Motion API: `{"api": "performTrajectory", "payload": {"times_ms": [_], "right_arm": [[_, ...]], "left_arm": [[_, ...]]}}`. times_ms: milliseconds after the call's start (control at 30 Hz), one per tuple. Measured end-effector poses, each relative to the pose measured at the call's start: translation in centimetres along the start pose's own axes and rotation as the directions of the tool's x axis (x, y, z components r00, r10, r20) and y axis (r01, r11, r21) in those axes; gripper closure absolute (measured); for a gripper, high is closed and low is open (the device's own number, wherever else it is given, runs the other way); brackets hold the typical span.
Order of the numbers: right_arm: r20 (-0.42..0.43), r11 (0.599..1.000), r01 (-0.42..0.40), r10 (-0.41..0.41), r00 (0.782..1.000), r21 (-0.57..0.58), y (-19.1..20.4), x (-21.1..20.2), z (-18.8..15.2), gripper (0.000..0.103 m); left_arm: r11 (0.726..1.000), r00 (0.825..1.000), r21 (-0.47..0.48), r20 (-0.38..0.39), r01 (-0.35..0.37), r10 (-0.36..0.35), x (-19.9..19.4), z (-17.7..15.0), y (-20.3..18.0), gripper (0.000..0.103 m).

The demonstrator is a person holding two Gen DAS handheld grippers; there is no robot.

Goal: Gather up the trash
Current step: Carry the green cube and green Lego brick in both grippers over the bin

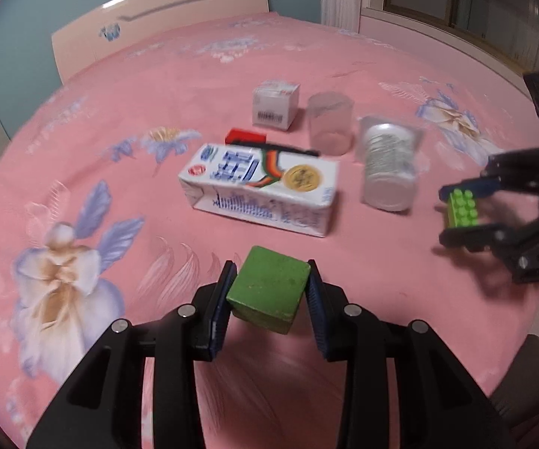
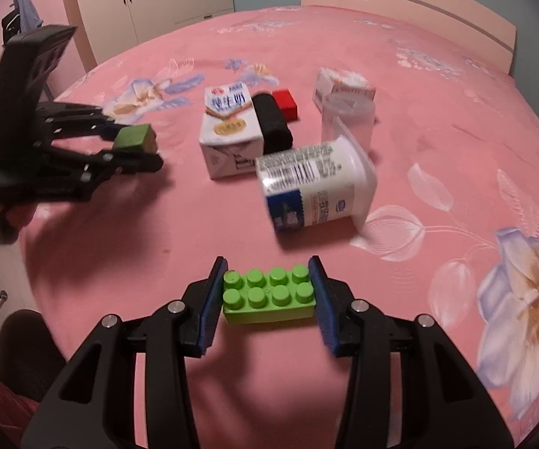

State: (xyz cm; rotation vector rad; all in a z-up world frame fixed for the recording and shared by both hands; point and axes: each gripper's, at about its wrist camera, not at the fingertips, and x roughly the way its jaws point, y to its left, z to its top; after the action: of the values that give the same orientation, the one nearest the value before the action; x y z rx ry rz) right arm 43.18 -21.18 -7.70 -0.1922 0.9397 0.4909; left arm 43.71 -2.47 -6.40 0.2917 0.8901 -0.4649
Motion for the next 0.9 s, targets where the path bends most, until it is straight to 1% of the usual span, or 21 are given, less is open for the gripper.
{"api": "performTrajectory", "payload": {"times_ms": [133,200,267,333,467,567,667,767,900], "right_arm": [[0.05,0.999,0.034,-0.034,0.998,-0.002,1.5,-4.4,0.8,0.058],[0.077,0.999,0.046,-0.046,0.996,0.001,2.3,-6.7,1.1,0.058],[0.111,0.999,0.049,-0.048,0.993,0.002,3.4,-9.6,1.4,0.058],[0.14,0.998,0.06,-0.058,0.988,-0.007,4.4,-12.1,1.6,0.058],[0.198,0.995,0.091,-0.083,0.977,-0.029,7.0,-16.8,1.9,0.058],[0.214,0.992,0.121,-0.112,0.97,-0.032,8.9,-19.8,1.8,0.058],[0.223,0.991,0.129,-0.118,0.968,-0.037,10.3,-22.1,1.2,0.058],[0.234,0.99,0.134,-0.122,0.965,-0.036,11.9,-24.0,0.6,0.058],[0.241,0.993,0.116,-0.105,0.965,-0.03,13.6,-25.7,-0.4,0.058]], "left_arm": [[0.999,0.999,-0.017,0.017,-0.044,0.044,-4.0,0.5,-1.5,0.063],[0.999,0.999,-0.033,0.031,-0.035,0.036,-6.3,0.7,-2.1,0.063],[0.998,0.997,-0.04,0.049,-0.053,0.054,-8.8,0.7,-3.1,0.063],[0.995,0.993,-0.047,0.07,-0.087,0.09,-11.1,0.6,-3.7,0.063],[0.987,0.986,-0.098,0.101,-0.125,0.135,-15.8,0.6,-4.4,0.063],[0.981,0.975,-0.109,0.137,-0.164,0.178,-19.1,0.4,-5.2,0.063],[0.974,0.963,-0.115,0.168,-0.193,0.211,-22.2,-0.1,-6.1,0.063],[0.969,0.953,-0.12,0.187,-0.217,0.236,-24.4,-0.7,-7.1,0.063],[0.966,0.948,-0.119,0.2,-0.227,0.248,-26.4,-1.9,-8.3,0.063]]}}
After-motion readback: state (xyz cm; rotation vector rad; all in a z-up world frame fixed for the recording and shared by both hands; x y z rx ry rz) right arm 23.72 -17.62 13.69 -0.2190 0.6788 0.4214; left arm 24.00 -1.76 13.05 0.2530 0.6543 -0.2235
